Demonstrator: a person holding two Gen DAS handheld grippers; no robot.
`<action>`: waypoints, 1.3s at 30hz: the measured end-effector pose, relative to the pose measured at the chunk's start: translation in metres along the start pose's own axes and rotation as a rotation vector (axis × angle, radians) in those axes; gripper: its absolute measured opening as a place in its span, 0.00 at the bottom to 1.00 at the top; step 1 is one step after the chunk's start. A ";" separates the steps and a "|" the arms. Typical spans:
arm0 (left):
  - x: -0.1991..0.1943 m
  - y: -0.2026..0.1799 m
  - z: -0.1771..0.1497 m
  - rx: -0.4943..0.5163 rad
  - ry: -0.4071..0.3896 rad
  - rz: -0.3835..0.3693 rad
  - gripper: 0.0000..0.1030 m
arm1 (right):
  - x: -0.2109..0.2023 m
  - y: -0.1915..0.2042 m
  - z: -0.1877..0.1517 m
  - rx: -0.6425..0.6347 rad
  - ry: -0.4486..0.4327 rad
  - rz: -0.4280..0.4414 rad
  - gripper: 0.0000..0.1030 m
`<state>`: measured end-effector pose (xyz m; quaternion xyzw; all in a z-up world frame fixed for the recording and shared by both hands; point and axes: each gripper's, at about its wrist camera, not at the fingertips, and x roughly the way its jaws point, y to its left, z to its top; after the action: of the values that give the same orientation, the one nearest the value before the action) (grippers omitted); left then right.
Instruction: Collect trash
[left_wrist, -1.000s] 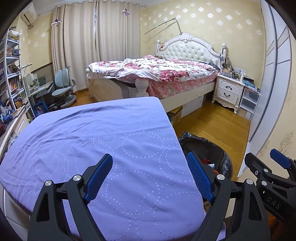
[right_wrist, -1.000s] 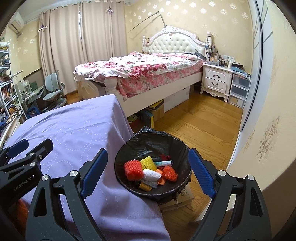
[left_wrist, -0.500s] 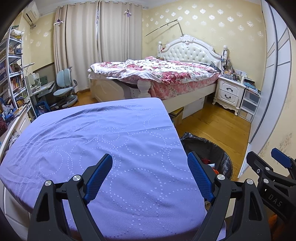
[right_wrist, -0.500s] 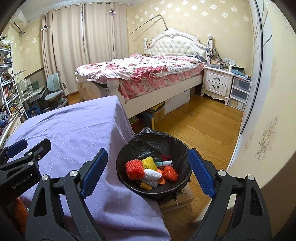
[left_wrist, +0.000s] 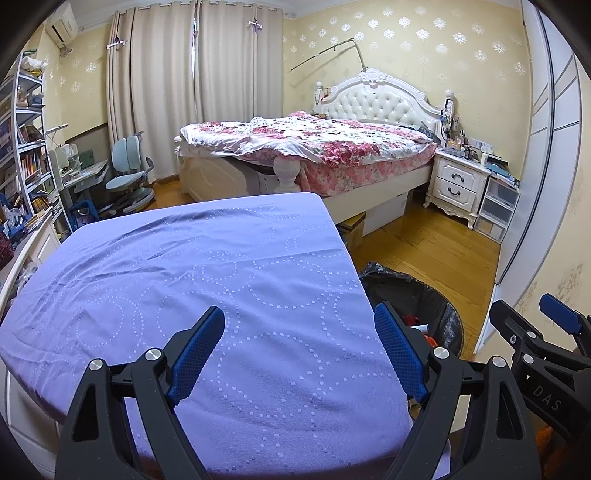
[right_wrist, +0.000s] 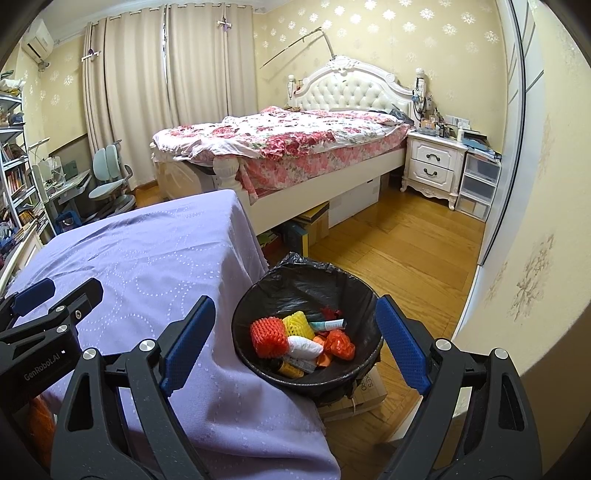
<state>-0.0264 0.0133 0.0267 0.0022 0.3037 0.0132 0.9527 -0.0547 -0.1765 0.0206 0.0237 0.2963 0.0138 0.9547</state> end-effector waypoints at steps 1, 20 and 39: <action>0.000 0.000 0.000 0.000 0.000 0.001 0.81 | 0.000 0.000 0.001 0.000 0.001 0.000 0.84; -0.002 -0.002 -0.002 -0.001 0.000 0.000 0.81 | 0.000 0.000 0.001 -0.001 0.002 0.000 0.84; -0.003 -0.005 -0.007 -0.016 -0.007 -0.005 0.81 | 0.000 0.000 0.001 -0.002 0.002 0.000 0.84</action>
<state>-0.0332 0.0080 0.0228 -0.0060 0.3003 0.0134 0.9537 -0.0541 -0.1761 0.0213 0.0228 0.2971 0.0144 0.9545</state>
